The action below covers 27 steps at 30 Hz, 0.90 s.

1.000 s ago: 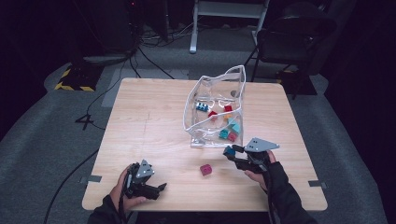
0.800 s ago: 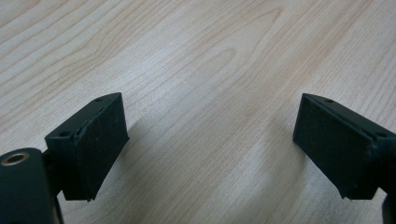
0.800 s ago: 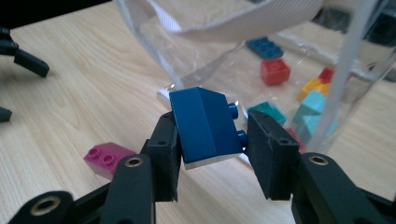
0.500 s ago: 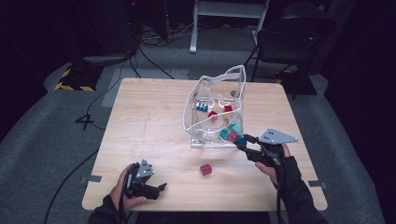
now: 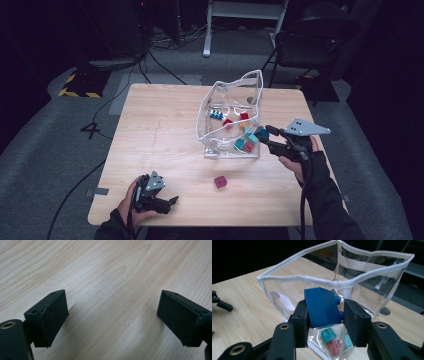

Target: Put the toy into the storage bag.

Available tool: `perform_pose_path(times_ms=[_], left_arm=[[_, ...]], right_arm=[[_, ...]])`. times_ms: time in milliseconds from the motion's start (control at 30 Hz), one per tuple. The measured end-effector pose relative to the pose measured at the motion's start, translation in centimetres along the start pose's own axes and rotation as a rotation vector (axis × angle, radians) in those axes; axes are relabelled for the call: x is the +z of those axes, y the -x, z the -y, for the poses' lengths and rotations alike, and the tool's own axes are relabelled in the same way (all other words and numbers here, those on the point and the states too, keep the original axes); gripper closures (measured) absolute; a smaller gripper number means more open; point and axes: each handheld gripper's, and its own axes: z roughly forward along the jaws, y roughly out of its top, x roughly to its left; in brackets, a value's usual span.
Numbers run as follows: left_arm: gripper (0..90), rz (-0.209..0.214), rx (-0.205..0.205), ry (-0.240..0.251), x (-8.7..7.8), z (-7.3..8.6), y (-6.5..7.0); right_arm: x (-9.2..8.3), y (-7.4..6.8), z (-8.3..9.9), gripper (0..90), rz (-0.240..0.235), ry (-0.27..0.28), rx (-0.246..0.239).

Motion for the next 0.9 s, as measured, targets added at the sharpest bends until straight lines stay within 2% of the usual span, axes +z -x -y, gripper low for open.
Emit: perform_pose_path(times_ms=[233,433,700,800,900], left_arm=[[10.1,0.000,0.000,0.000,0.0,0.0,0.0],[10.1,0.000,0.000,0.000,0.0,0.0,0.0],[10.1,0.000,0.000,0.000,0.0,0.0,0.0],[10.1,0.000,0.000,0.000,0.0,0.0,0.0],[10.2,0.000,0.000,0.000,0.0,0.0,0.0]], right_arm=[[-0.2,0.1,-2.4,57.7,0.027,0.025,-0.032],[0.4,0.2,-4.2,57.7,0.044,0.039,-0.036],[2.3,0.3,-6.1,57.8,0.065,0.021,-0.039],[3.0,0.6,-6.4,57.8,0.062,0.025,-0.023],[3.8,0.8,-6.7,57.8,0.081,0.016,-0.017]])
